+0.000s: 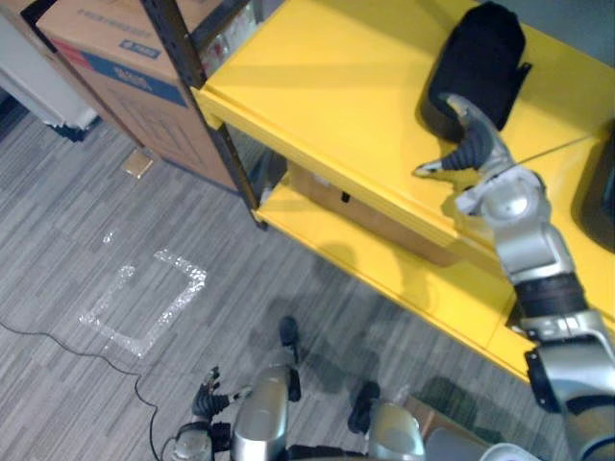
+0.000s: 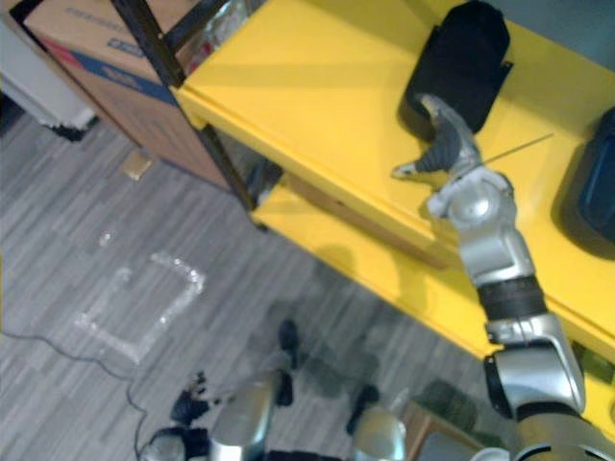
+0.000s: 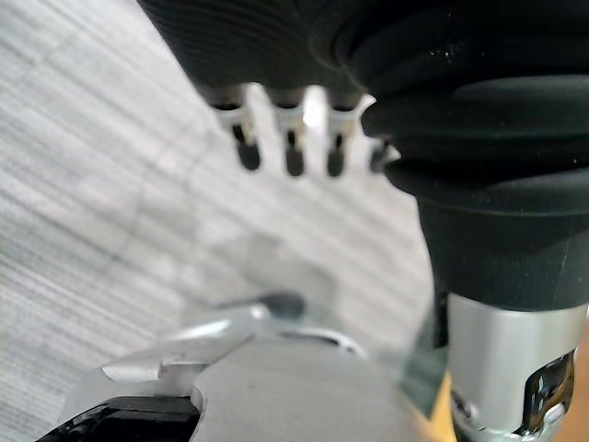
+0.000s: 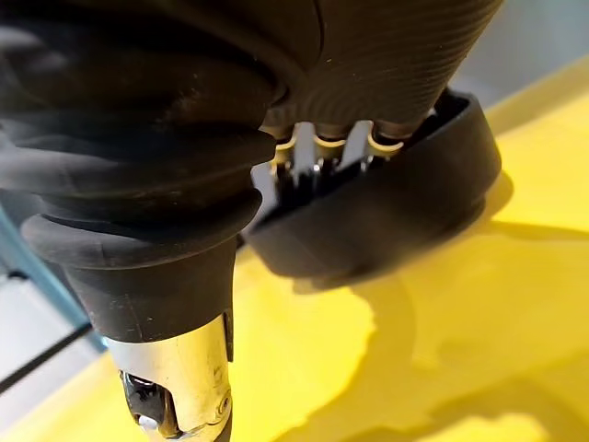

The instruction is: Walk over and take plastic housings, then place them on the shelf

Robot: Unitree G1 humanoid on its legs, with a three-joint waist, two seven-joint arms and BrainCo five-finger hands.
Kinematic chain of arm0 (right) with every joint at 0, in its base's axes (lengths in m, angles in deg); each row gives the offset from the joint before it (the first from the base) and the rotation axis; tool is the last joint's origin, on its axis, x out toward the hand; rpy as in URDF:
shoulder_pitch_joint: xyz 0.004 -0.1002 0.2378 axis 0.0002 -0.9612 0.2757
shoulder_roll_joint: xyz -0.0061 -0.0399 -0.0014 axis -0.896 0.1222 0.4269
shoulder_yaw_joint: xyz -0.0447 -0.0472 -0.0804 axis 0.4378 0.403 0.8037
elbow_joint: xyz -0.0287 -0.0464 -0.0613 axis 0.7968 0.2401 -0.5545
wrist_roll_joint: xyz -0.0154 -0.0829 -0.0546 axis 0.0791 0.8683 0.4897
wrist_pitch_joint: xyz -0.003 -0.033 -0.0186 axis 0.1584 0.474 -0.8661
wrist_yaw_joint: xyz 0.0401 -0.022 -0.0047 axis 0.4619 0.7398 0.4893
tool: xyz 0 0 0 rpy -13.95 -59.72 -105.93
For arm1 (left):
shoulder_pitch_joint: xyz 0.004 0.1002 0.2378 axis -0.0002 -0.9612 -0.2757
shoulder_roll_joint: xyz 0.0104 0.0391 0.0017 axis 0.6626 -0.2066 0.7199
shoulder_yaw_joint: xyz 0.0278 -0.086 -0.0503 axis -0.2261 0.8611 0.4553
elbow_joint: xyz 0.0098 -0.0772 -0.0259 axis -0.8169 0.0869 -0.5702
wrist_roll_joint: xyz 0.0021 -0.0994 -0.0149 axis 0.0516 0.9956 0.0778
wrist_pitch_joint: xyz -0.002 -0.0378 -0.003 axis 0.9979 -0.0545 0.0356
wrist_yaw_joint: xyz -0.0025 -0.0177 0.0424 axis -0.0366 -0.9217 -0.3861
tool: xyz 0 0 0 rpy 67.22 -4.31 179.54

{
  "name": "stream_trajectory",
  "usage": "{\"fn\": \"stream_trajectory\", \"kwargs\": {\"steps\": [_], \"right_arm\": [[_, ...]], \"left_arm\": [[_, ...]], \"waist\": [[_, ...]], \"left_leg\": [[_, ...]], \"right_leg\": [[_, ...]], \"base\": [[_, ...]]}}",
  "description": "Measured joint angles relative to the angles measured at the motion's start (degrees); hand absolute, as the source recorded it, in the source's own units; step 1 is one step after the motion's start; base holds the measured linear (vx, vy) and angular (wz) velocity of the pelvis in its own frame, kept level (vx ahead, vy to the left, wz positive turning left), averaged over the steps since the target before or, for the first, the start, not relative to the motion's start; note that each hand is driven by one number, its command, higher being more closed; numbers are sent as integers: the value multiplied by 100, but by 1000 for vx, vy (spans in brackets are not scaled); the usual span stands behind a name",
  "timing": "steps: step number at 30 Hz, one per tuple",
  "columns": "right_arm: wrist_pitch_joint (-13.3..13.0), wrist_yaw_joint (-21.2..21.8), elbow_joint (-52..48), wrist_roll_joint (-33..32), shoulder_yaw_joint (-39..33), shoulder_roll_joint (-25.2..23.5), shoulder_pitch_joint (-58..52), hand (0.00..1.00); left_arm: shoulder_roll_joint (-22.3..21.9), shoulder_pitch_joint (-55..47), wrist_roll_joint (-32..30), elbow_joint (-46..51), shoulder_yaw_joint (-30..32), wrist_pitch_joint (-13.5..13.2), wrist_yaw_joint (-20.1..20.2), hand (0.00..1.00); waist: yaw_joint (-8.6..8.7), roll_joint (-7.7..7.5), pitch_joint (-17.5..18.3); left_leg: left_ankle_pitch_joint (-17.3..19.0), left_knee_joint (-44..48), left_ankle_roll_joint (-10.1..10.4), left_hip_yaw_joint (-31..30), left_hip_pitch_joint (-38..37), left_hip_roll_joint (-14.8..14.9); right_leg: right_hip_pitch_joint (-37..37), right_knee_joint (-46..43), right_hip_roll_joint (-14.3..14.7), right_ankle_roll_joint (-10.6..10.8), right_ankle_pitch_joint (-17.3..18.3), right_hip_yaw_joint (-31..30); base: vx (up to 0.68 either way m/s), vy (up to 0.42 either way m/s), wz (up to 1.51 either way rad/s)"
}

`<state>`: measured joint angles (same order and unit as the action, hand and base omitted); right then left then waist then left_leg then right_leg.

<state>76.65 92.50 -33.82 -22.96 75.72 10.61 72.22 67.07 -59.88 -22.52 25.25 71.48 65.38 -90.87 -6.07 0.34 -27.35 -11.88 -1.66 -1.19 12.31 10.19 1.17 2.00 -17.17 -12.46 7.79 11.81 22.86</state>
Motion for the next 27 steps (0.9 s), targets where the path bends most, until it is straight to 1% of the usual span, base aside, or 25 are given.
{"fn": "stream_trajectory", "kwargs": {"steps": [2,4,6,10,11,12,17,22,27], "right_arm": [[11,103,0,-78,-1,1,53,0],[42,206,-4,-115,-1,2,59,0],[176,392,-53,-116,-7,19,76,0],[331,663,-217,-221,-12,81,75,0],[419,770,-335,-223,-12,81,70,0],[454,816,-395,-224,-11,81,60,0],[903,1143,-930,-219,-13,80,-116,0],[1125,1275,-1264,-224,-59,29,-326,0],[1249,1364,-1461,-223,-61,-35,-417,0]], "left_arm": [[4,0,0,50,2,82,1,0],[4,0,0,72,2,105,1,0],[5,0,1,92,4,135,1,0],[1,0,6,129,22,152,1,0],[0,0,10,135,25,152,1,0],[0,0,10,143,27,152,0,0],[0,1,43,162,33,158,-6,0],[0,1,56,161,38,164,-9,0],[2,1,57,161,44,192,-13,0]], "waist": [[2,0,0],[2,0,0],[2,0,0],[2,0,0],[6,0,0],[13,0,0],[28,-4,-2],[32,-9,-5],[37,-19,-4]], "left_leg": [[3,0,1,2,0,2],[4,1,1,4,0,3],[10,4,5,13,0,5],[21,4,15,57,-1,16],[22,4,13,74,-1,20],[23,5,12,79,-2,20],[23,7,12,96,-7,29],[24,5,12,114,-18,30],[25,-1,14,147,-29,35]], "right_leg": [[-1,-1,0,-9,7,0],[-3,-5,0,-24,16,0],[-6,-8,-1,-39,24,-4],[-32,-11,-1,-54,33,-46],[-55,-13,-2,-54,33,-75],[-58,-15,-2,-54,33,-81],[-63,-24,0,-53,31,-97],[-64,-23,-1,-52,31,-114],[-73,-11,-1,-53,30,-131]], "base": [[0,0,0],[0,0,0],[0,0,0],[0,0,-4],[0,0,-8],[0,0,-6],[0,0,0],[0,0,0],[0,0,0]]}}
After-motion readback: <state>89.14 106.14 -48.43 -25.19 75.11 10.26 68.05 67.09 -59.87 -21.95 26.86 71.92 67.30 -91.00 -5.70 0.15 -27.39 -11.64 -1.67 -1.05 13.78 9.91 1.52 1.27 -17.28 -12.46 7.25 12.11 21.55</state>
